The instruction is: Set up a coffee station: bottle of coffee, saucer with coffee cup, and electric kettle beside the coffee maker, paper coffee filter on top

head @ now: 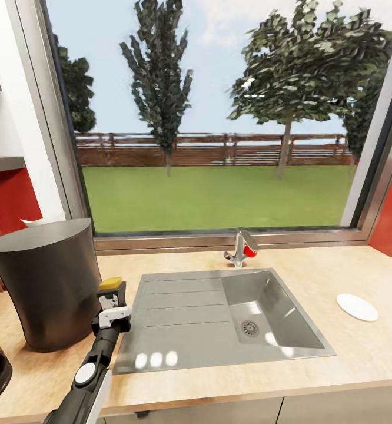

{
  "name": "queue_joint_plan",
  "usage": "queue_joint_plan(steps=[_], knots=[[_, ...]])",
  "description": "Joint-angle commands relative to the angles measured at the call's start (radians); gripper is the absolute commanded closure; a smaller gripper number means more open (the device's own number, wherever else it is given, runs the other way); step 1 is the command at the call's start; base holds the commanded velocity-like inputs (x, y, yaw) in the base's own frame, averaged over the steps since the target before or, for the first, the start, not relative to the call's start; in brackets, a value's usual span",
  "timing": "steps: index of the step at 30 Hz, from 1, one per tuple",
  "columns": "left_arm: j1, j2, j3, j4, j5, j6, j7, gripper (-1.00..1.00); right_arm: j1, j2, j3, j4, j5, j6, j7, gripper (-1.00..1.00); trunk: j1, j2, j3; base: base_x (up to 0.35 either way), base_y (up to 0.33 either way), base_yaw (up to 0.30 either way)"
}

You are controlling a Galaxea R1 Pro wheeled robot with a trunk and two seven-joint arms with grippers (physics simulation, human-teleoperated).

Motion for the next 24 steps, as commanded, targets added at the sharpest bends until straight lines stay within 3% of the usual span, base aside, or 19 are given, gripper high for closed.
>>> queue_joint_plan(steps=[1,8,12,13,24], knots=[[0.000,0.003,0.001,0.001,-0.005,-0.003,0.002,1.00,0.000,0.000,0.003,0.001,-0.008,-0.004,0.000,-1.00,0.000,-0.001,0.000,0.000,0.000,0.000],[0.000,0.008,0.002,0.006,-0.005,-0.003,0.006,1.00,0.000,0.000,0.003,0.001,-0.008,-0.004,0.000,-1.00,0.000,-0.001,0.000,0.000,0.000,0.000],[0.000,0.009,0.001,0.014,-0.005,-0.010,0.059,1.00,0.000,0.000,0.003,0.001,-0.008,-0.004,0.000,-1.00,0.000,-0.001,0.000,0.000,0.000,0.000],[0.000,0.009,0.001,0.015,-0.005,-0.013,0.065,-1.00,0.000,0.000,0.003,0.001,-0.008,-0.004,0.000,-1.00,0.000,-0.001,0.000,0.000,0.000,0.000],[0.000,0.009,0.001,0.016,-0.005,-0.021,0.076,-1.00,0.000,0.000,0.003,0.001,-0.008,-0.004,0.000,-1.00,0.000,-0.001,0.000,0.000,0.000,0.000]])
